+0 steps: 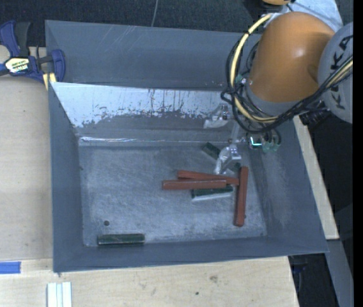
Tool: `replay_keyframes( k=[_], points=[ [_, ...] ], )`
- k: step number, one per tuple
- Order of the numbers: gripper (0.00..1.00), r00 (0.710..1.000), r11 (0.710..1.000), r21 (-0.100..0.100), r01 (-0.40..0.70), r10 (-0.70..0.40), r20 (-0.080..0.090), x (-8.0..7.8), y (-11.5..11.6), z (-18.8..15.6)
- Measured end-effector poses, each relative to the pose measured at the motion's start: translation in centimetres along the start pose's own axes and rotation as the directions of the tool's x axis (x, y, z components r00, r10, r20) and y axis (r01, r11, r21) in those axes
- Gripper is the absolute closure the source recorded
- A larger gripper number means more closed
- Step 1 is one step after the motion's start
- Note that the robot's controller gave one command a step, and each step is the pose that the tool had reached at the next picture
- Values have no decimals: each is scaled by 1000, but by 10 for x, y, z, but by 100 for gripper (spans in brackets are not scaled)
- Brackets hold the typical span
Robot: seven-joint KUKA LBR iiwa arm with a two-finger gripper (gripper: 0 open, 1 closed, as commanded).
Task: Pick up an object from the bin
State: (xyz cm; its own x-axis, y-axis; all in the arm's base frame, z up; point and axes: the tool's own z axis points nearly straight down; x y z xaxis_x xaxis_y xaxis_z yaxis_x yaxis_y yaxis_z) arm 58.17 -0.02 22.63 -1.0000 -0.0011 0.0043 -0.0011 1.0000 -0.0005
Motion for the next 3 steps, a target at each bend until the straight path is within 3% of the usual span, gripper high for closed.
replay_keyframes(
  k=[1, 2, 3],
  points=[
    [0, 1000, 1000, 0, 0, 0, 8, -2, 0, -4],
    [0, 999, 999, -1, -33, 33, 12, 4, -3, 71],
    [0, 999, 999, 0, -37, 37, 3, 7, -4, 131]
  ],
)
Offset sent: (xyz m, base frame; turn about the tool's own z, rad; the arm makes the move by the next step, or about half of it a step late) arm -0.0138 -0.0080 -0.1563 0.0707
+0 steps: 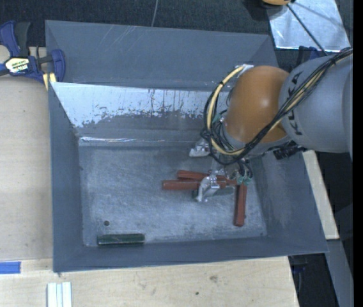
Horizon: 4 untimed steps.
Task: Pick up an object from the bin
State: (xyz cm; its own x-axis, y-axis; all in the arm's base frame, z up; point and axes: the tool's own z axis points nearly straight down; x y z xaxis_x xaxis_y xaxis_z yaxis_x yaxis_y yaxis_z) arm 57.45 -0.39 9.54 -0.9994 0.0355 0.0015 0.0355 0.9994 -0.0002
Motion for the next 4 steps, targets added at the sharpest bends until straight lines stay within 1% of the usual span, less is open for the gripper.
replay_keyframes(
  k=[1, 2, 3, 4],
  points=[
    [0, 982, 982, -1, -189, 189, 4, 10, 12, -9],
    [0, 996, 996, 0, -86, 86, 3, 10, 20, 16],
    [100, 919, 919, -23, -393, 393, 37, 8, 20, 14],
    [100, 919, 919, -23, -393, 393, 37, 8, 20, 14]
  ],
)
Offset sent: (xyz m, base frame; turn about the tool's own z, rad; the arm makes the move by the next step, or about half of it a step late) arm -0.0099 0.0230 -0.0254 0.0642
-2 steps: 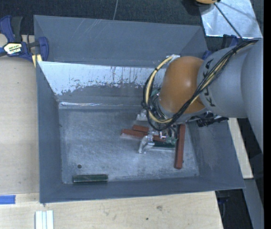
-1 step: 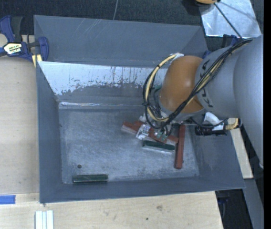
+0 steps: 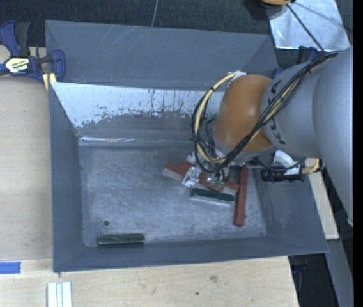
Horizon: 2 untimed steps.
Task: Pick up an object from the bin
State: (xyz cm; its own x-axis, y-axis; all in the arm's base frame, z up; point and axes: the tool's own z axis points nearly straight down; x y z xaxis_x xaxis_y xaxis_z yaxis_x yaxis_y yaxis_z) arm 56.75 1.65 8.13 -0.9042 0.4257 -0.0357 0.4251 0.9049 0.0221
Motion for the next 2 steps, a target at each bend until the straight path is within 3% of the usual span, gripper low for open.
replay_keyframes(
  k=[1, 2],
  points=[
    [100, 1000, 1000, 5, 1, -1, -7, 1, -1, -2],
    [100, 1000, 1000, 19, 1, 0, -31, 4, -4, -13]
  ],
)
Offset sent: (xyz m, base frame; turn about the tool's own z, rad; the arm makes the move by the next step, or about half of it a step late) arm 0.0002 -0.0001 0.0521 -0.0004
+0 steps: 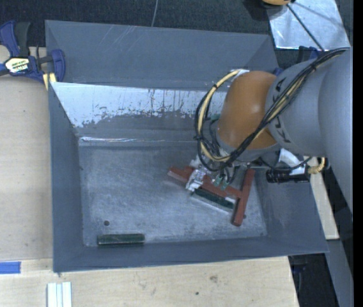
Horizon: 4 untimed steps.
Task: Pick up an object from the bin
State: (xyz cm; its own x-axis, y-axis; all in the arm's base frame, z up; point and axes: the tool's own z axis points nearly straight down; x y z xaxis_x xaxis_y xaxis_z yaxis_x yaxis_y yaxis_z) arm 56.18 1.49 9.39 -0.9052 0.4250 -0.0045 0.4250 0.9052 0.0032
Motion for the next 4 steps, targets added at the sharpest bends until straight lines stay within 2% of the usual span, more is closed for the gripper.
replay_keyframes(
  k=[2, 4],
  points=[
    [100, 1000, 1000, 0, -1, 1, 1, -2, 0, -25],
    [100, 1000, 1000, 5, 0, 0, -8, 0, -1, -48]
  ],
)
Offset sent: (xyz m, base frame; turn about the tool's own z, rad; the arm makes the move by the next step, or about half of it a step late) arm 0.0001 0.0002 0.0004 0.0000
